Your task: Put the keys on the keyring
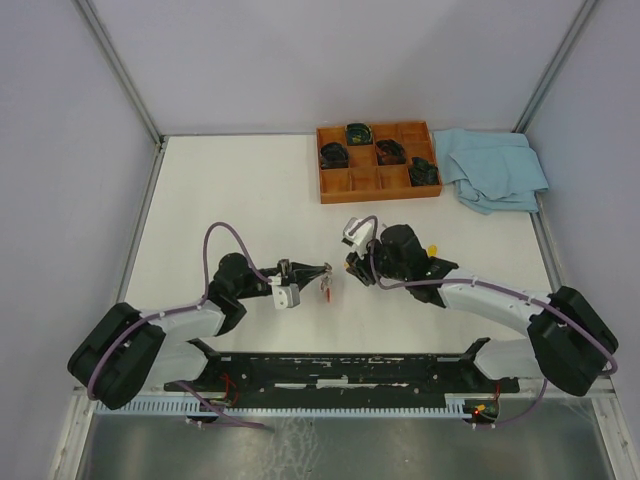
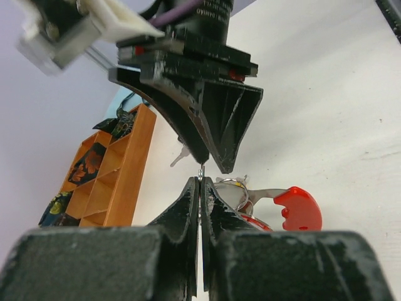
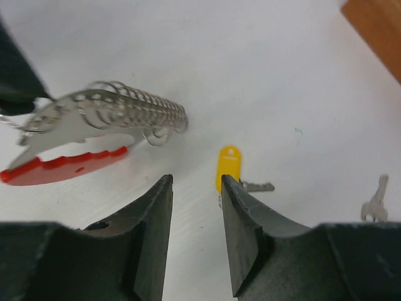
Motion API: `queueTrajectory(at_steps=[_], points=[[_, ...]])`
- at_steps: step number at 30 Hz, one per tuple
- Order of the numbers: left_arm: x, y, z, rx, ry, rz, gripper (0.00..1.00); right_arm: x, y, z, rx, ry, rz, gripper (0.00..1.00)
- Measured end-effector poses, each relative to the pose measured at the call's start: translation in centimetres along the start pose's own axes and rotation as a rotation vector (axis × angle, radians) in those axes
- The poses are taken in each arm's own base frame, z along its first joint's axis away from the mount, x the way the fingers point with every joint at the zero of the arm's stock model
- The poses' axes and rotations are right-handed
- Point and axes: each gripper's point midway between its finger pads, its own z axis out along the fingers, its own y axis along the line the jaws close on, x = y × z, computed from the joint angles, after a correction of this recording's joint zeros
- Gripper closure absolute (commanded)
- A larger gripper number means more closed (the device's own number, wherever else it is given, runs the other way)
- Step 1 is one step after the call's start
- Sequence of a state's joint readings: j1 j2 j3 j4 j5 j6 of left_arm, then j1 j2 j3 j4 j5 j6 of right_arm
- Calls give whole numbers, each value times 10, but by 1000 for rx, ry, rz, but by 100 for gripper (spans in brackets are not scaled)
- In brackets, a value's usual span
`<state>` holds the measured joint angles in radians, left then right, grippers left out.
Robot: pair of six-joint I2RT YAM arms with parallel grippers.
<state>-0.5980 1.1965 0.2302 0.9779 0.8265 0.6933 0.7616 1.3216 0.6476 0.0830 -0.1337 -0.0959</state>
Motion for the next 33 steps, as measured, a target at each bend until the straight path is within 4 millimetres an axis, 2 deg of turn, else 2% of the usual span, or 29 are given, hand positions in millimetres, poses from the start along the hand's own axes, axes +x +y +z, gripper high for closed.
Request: queueTrajectory(at_steps=[2,5,13,16,19,23,33], points=[[-1,-2,1,6,-9,-13,97,-15,10,-5,-64,-77,-62,55],[-1,-4,2,13,-17,-37,97,-24,22,-10,-134,-154,-140,55],[-3,-7,4,25,-38,-61,97,-22,48,-19,-269,-290,-304,55],[-3,-8,4,29,-40,-68,97,-32,50,-20,-273,-336,-329,58],[-4,-8,4,30,-43,-70,97,-45,49,-22,-263,-394,-362,66],[-5,-9,4,38,-50,-71,97,-56,50,-25,-266,-443,-387,69],[-5,-11,5,46,-53,-74,97,-59,61,-29,-327,-470,-412,73]])
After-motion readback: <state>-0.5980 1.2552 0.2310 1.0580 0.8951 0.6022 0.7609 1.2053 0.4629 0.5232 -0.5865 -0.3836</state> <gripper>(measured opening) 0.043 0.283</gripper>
